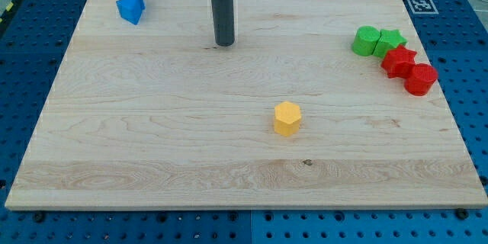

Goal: Place the arm towards the bottom right side of the yellow hexagon

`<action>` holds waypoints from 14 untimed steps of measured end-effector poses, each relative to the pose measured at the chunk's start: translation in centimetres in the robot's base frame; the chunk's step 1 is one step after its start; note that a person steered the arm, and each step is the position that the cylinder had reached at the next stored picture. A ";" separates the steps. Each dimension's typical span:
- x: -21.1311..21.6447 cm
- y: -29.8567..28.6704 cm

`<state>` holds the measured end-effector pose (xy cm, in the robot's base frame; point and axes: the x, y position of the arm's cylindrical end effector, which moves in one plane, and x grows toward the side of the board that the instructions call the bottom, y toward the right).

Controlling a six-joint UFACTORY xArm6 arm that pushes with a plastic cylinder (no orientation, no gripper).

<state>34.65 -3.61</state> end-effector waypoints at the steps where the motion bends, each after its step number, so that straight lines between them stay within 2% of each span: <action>1: 0.0 0.4; 2: 0.0 3.0; 4: 0.0 3.5; 9: 4.2 11.2; 10: 7.8 11.3; 14: 12.8 16.6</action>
<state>47.48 12.94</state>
